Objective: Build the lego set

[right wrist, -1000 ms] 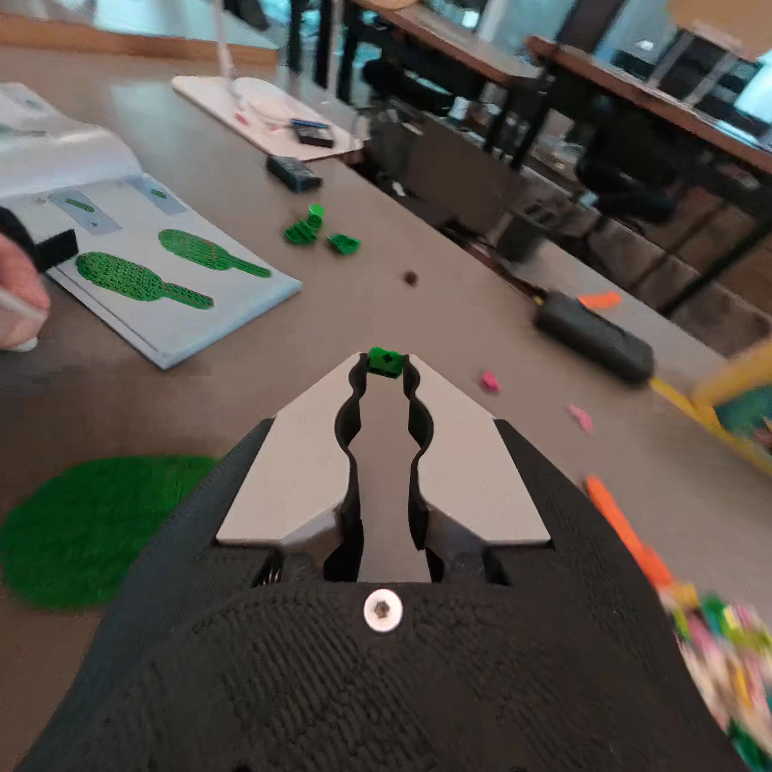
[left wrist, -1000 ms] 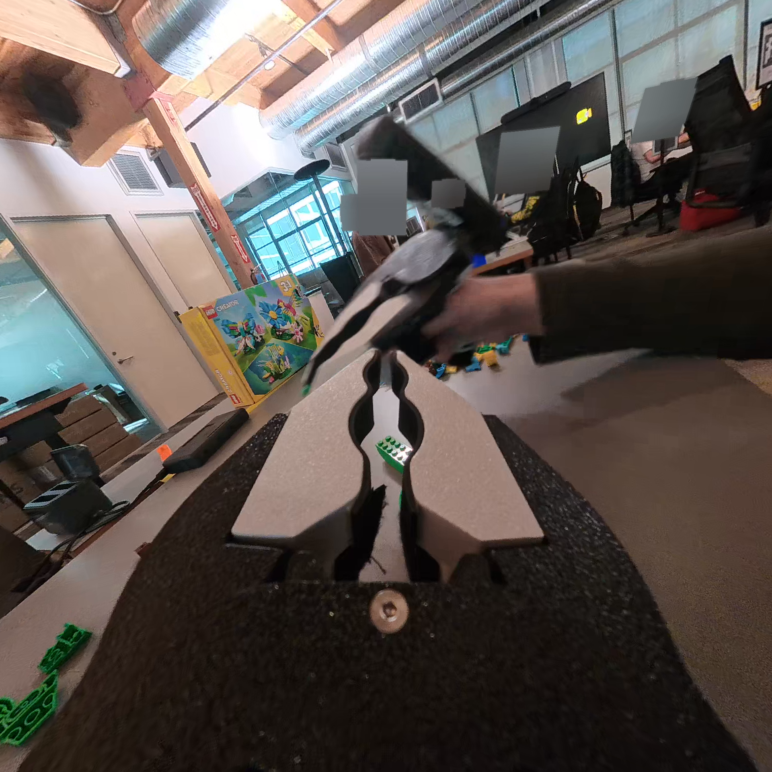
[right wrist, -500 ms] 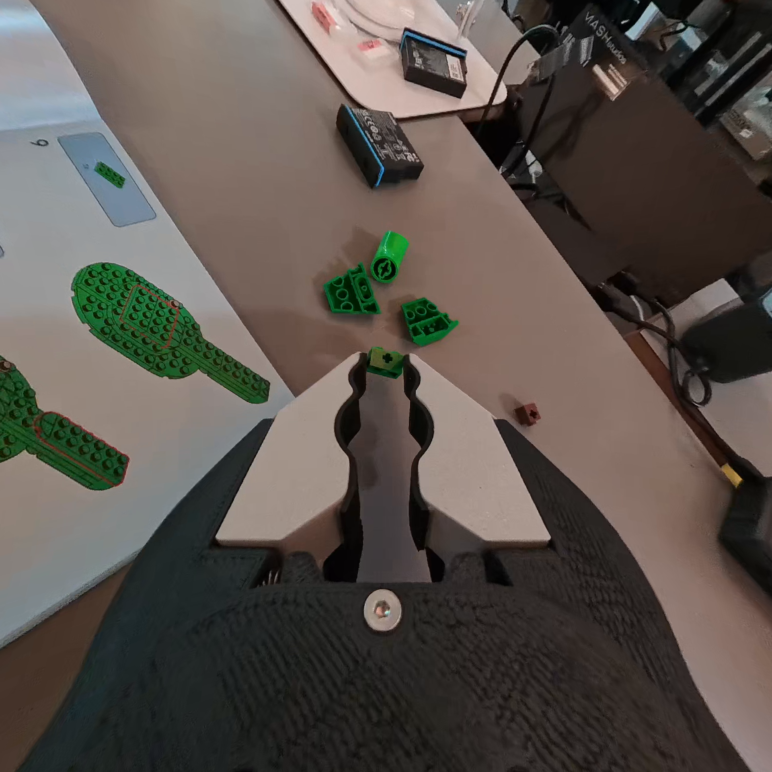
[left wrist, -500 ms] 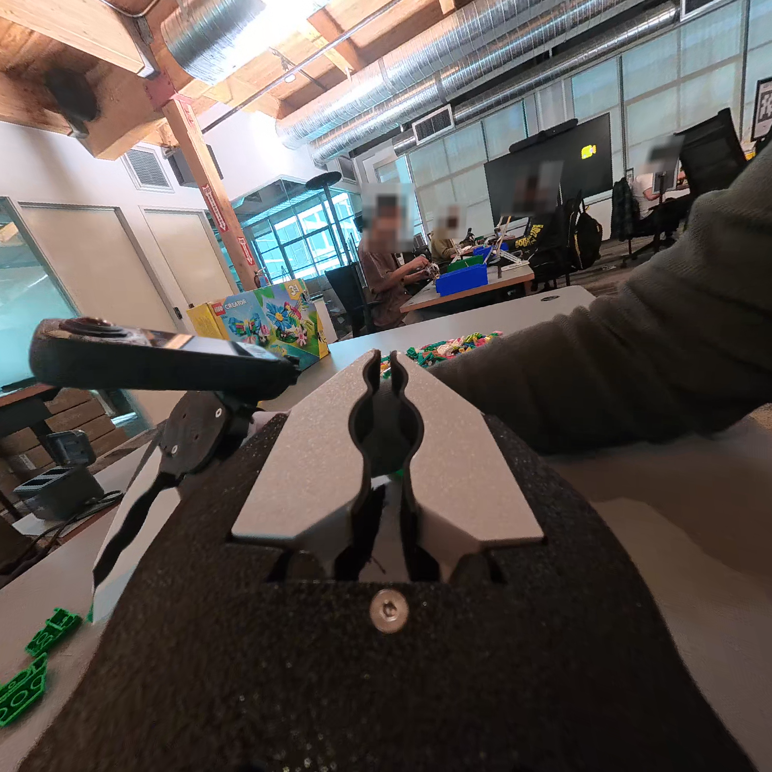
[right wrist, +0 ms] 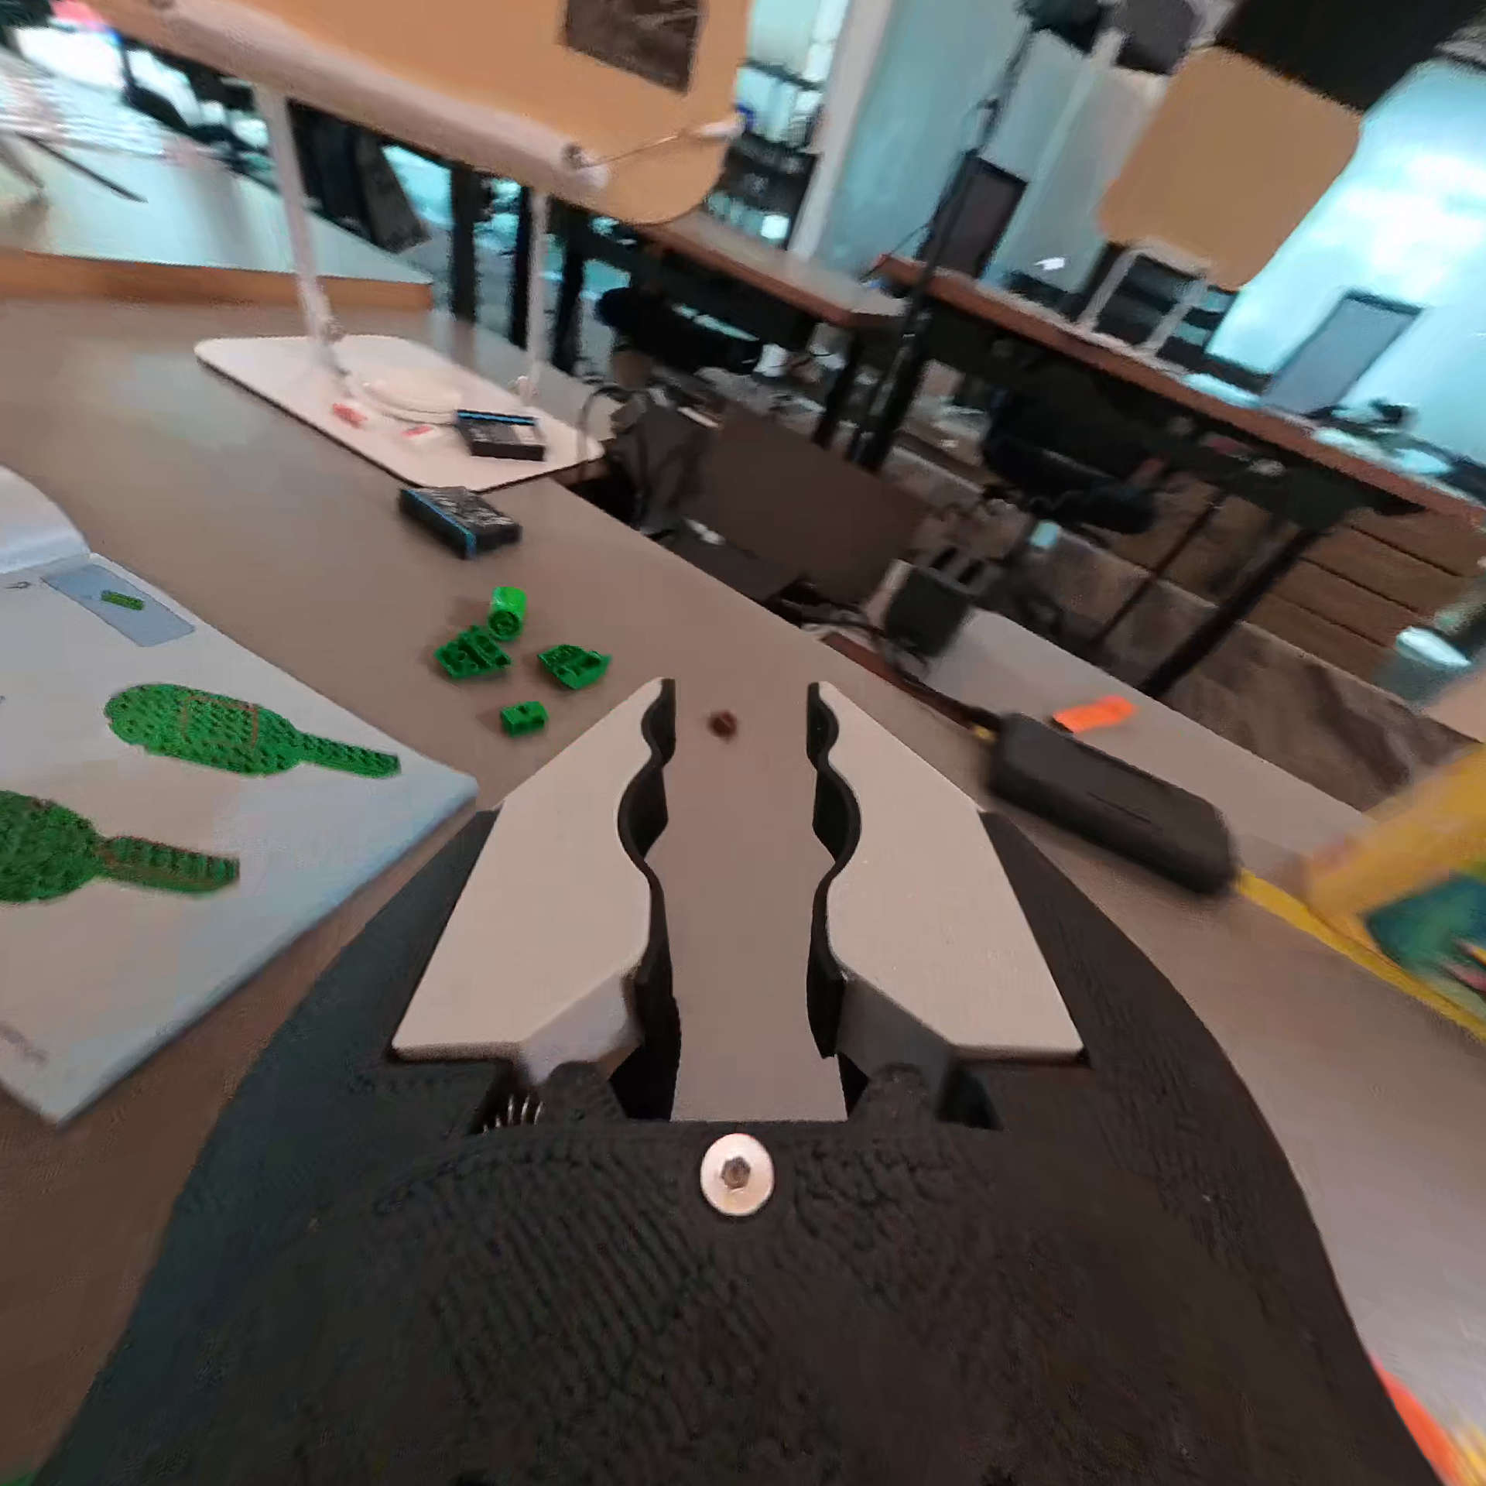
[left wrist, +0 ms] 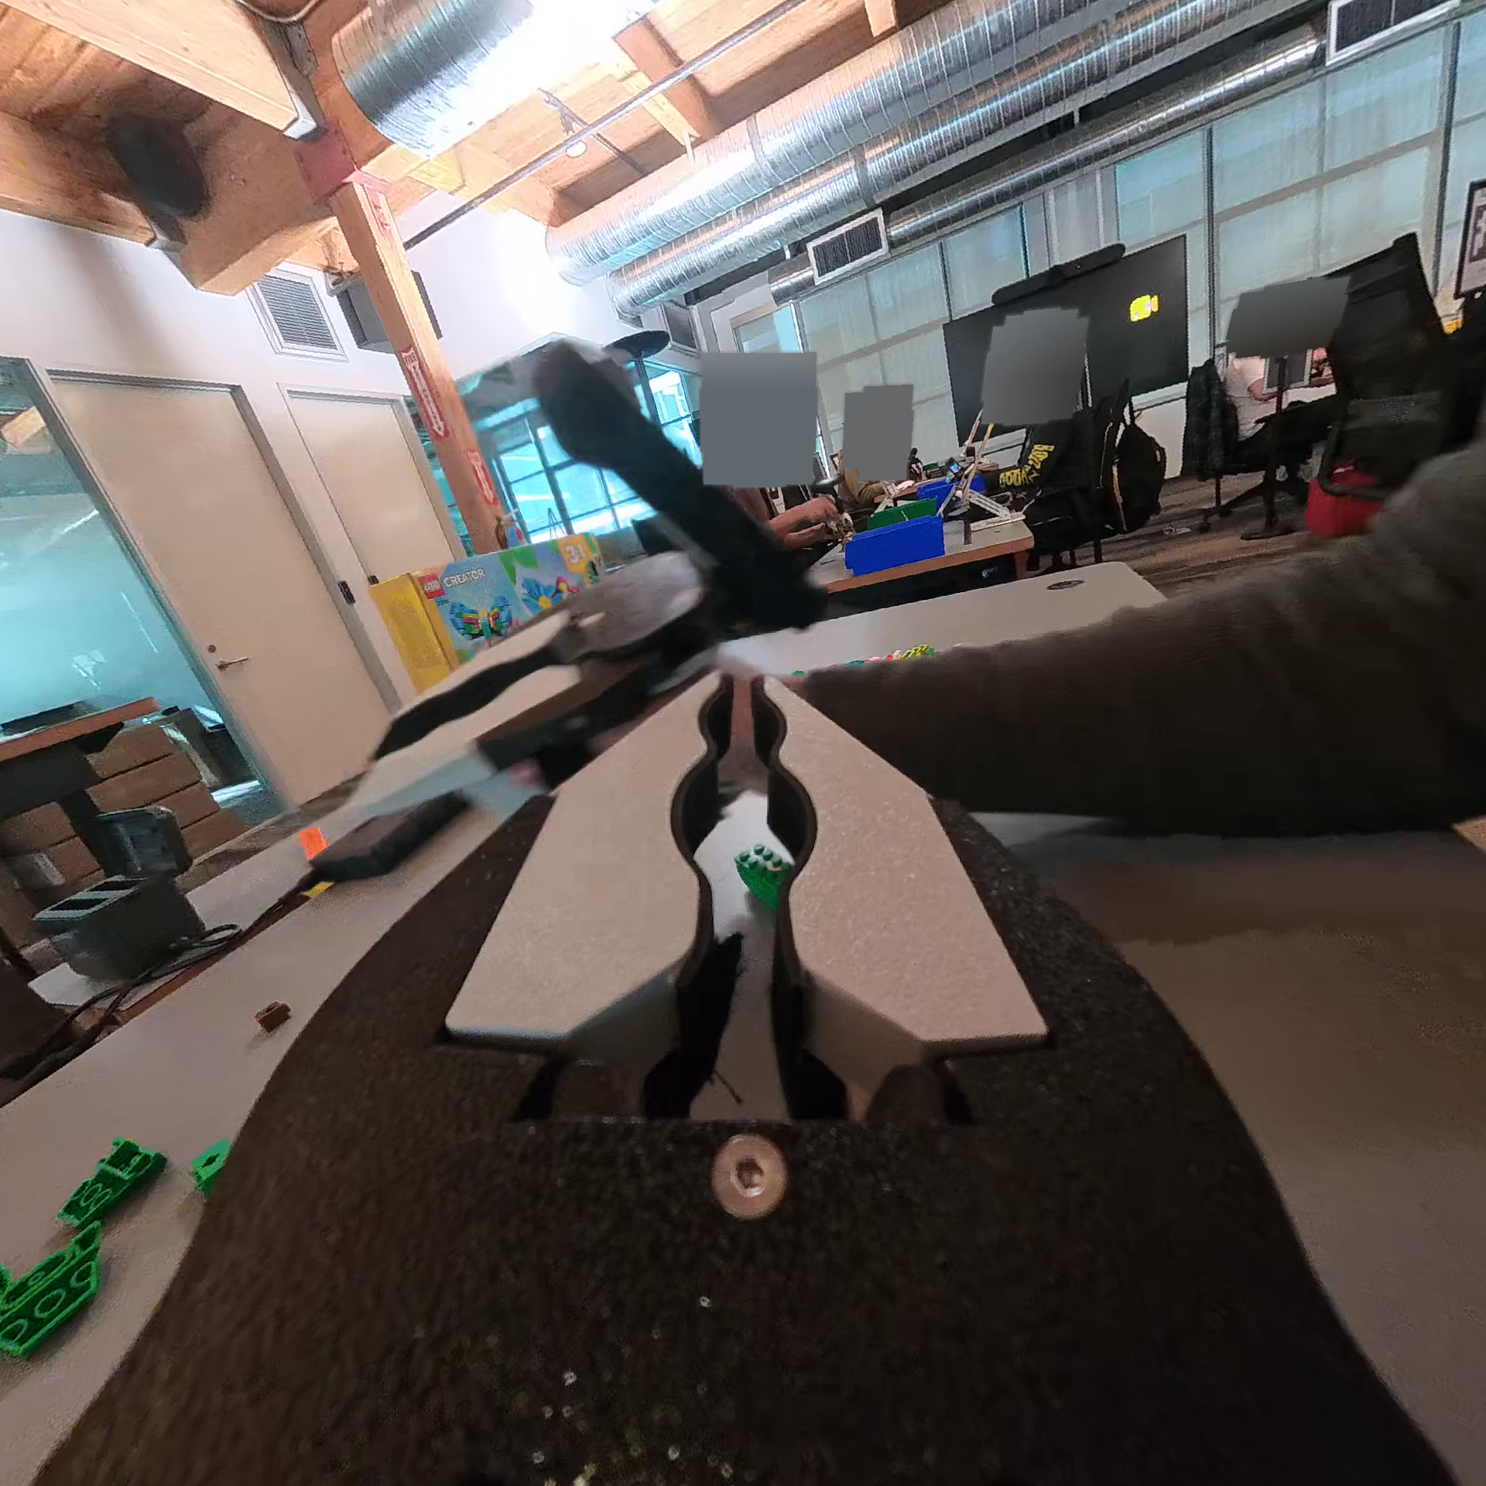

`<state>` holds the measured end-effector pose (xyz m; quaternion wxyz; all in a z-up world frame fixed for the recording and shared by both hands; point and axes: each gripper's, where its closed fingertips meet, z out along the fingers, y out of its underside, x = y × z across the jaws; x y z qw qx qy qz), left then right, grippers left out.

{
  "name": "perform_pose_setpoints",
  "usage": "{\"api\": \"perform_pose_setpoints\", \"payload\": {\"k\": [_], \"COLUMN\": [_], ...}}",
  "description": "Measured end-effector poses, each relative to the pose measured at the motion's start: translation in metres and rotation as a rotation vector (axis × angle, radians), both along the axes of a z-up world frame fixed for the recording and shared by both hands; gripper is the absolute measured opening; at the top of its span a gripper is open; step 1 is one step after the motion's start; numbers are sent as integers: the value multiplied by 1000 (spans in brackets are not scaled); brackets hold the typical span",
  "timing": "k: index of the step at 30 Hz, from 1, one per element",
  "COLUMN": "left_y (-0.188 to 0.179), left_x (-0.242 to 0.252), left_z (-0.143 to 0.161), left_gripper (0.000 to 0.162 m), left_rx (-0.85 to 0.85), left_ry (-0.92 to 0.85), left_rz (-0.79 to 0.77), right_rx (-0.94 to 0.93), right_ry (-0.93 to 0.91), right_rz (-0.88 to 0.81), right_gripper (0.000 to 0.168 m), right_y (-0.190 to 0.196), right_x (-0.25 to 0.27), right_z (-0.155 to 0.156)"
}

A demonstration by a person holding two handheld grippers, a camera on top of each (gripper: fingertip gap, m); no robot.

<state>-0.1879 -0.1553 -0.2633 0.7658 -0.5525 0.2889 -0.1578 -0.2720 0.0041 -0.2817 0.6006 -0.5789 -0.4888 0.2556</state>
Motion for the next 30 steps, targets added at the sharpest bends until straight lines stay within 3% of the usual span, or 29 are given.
{"api": "perform_pose_setpoints", "payload": {"k": [5, 9, 13, 22, 30], "left_y": [3, 11, 20, 27, 27], "left_x": [-1, -7, -18, -39, -42], "left_z": [-1, -1, -2, -4, -5], "left_gripper": [2, 2, 1, 1, 1], "left_rx": [-8, -13, -5, 4, -9], "left_ry": [-4, -8, 8, 51, 38], "left_rz": [5, 52, 146, 303, 299], "right_rx": [143, -51, -235, -277, -321], "right_ry": [-51, -128, -164, -206, -112], "right_rz": [-309, -486, -597, -665, -679], "right_gripper": [26, 28, 28, 26, 27], "right_y": [-5, -14, -29, -34, -28], "right_x": [132, 234, 299, 325, 333], "right_z": [16, -22, -59, -67, -60]}}
